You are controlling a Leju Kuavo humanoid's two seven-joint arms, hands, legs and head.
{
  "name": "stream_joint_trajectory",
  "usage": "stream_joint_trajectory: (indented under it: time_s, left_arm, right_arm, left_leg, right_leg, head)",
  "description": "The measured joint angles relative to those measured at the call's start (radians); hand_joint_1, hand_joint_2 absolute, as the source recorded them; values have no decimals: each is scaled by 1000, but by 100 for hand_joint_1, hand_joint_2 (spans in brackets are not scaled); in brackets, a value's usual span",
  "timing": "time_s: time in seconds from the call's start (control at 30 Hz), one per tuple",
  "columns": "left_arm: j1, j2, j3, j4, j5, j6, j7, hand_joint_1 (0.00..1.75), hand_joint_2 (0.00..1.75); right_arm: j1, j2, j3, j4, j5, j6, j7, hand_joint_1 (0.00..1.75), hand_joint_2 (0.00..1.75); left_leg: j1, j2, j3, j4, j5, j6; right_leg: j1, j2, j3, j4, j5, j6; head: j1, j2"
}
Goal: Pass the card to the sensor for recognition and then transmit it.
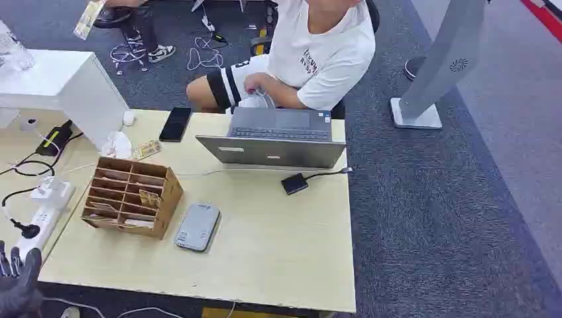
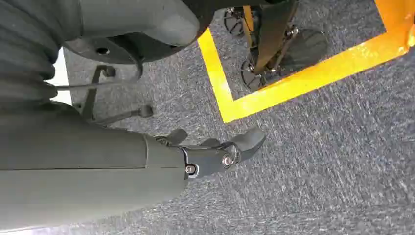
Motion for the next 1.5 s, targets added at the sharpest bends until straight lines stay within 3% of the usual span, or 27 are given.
stream_joint_trajectory:
  time_s: [0.4, 1.07, 1.5]
  left_arm:
    - [-159, 112, -181, 33, -328, 167, 31, 0, 175]
    - [-472, 295, -513, 168, -863, 378, 156, 0, 175]
    - [-581, 489, -688, 179, -1226, 515, 269, 0, 175]
  right_arm:
    - [-9, 3, 50, 3, 48, 14, 29, 0, 175]
    - [-29, 3, 141, 8, 138, 41, 80, 0, 175]
    - [-46, 3, 220, 13, 232, 39, 139, 0, 175]
  left_leg:
    - [0, 1, 0, 0, 1, 0]
    - [0, 2, 0, 0, 2, -2]
    - [3, 3, 0, 0, 2, -2]
  right_leg:
    - [0, 1, 0, 0, 1, 0]
    - [0, 2, -1, 1, 2, -2]
    - [3, 4, -1, 1, 2, -2]
  head:
    - [0, 0]
    - [0, 0]
    - [0, 0]
